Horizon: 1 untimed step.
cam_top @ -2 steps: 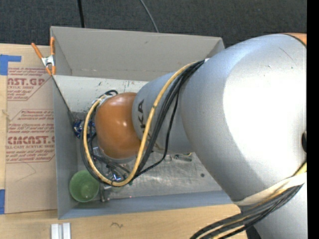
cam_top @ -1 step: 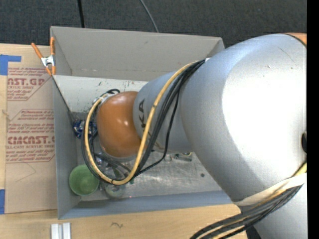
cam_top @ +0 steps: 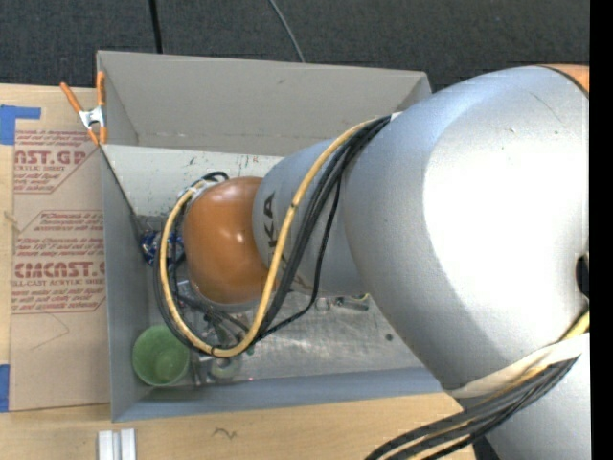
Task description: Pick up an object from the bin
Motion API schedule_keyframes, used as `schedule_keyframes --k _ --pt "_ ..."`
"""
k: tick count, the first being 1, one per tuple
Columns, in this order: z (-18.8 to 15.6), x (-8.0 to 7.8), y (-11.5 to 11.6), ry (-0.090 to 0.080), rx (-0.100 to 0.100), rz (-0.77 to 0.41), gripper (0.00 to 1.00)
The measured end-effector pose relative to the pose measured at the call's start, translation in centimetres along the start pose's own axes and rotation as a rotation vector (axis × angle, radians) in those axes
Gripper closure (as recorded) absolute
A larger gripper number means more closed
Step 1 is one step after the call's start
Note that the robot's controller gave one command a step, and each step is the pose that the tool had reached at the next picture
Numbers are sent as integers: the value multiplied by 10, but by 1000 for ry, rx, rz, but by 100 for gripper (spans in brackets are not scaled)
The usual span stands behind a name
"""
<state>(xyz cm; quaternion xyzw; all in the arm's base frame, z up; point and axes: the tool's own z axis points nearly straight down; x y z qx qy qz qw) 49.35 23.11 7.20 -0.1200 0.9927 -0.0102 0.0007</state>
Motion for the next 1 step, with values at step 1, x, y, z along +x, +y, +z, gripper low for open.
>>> schedule_keyframes --k 1 --pt "-1 2 -3 10 6 4 100"
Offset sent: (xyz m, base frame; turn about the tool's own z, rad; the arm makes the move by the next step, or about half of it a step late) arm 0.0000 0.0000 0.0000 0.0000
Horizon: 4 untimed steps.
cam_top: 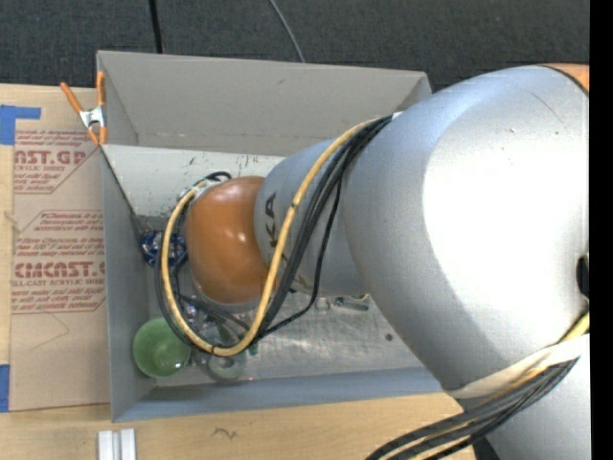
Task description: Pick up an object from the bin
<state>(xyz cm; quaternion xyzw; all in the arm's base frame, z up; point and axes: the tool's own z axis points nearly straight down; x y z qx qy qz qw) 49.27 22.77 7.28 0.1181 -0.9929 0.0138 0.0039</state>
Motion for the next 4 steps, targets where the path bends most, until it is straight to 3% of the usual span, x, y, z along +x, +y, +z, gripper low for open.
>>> schedule_keyframes --k 1,2,3,4 --pt "-184 20 -87 -23 -23 -214 100" --pt "-180 21 -84 -17 -26 -218 0" --pt "-21 19 -64 -11 -27 -437 0" --pt "-25 17 -64 -19 -26 -435 100"
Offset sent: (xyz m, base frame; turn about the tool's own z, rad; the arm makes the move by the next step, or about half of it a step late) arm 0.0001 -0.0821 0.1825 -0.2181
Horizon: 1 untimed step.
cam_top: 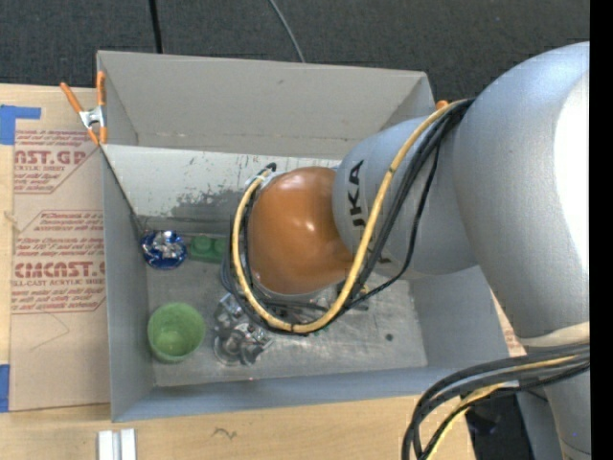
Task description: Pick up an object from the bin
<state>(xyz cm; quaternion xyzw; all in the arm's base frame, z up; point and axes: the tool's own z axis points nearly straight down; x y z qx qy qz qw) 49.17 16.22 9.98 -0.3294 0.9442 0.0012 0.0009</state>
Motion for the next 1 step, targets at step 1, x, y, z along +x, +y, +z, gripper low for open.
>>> schedule_keyframes --k 1 --pt "-189 -10 -48 -8 7 -123 100"
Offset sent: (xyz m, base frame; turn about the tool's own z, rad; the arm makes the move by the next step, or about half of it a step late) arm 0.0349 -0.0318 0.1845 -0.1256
